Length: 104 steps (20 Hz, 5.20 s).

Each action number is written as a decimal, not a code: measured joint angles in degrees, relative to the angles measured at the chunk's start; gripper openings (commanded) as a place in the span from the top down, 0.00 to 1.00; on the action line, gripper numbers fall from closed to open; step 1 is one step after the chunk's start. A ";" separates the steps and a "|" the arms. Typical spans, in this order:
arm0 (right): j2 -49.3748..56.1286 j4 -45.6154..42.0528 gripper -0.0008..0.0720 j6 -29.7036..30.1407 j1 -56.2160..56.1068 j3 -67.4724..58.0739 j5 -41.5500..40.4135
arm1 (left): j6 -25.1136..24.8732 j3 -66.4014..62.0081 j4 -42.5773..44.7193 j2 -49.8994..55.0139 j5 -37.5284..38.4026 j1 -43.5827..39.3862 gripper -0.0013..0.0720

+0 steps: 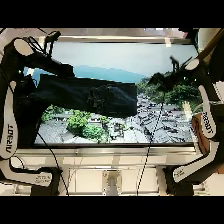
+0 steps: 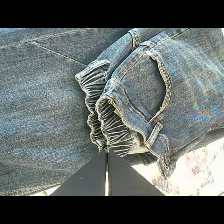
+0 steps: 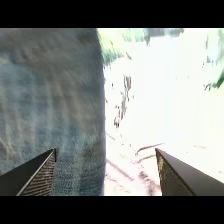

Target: Fold the clothes and pants, and hang the long-sleeved shirts on hangers.

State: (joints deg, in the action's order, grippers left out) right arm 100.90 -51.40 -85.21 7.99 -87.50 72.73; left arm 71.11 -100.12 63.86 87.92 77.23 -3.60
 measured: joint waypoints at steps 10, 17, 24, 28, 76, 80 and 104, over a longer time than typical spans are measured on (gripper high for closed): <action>8.09 17.42 0.16 5.11 -8.79 7.65 -12.20 | 0.00 0.00 -0.02 0.00 -0.02 0.00 0.97; 4.74 18.69 0.92 7.50 -12.87 7.96 -6.08 | 0.20 0.00 0.96 -0.13 0.55 0.17 0.97; -12.02 15.69 0.92 4.70 -5.38 7.96 5.14 | 2.25 0.85 2.01 -2.08 2.40 -4.48 0.97; -18.69 15.43 0.92 0.55 -3.30 7.91 7.04 | 2.71 7.13 2.05 0.92 -1.86 -15.28 0.97; 9.99 0.94 0.41 -2.47 -45.11 -28.87 -32.48 | 10.47 13.16 14.58 -13.42 -9.94 -1.73 0.97; 7.48 -7.54 0.40 -0.24 -35.06 -30.45 -12.90 | 10.32 13.27 15.30 -13.55 -9.33 -1.66 0.97; 28.63 34.60 0.67 -0.57 -24.59 -19.54 -9.51 | 11.41 13.29 14.99 -13.60 -7.48 -1.66 0.97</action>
State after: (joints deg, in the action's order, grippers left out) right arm 129.54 -16.80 -85.78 -16.60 -107.04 63.22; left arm 82.52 -86.83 78.85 74.32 69.76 -5.26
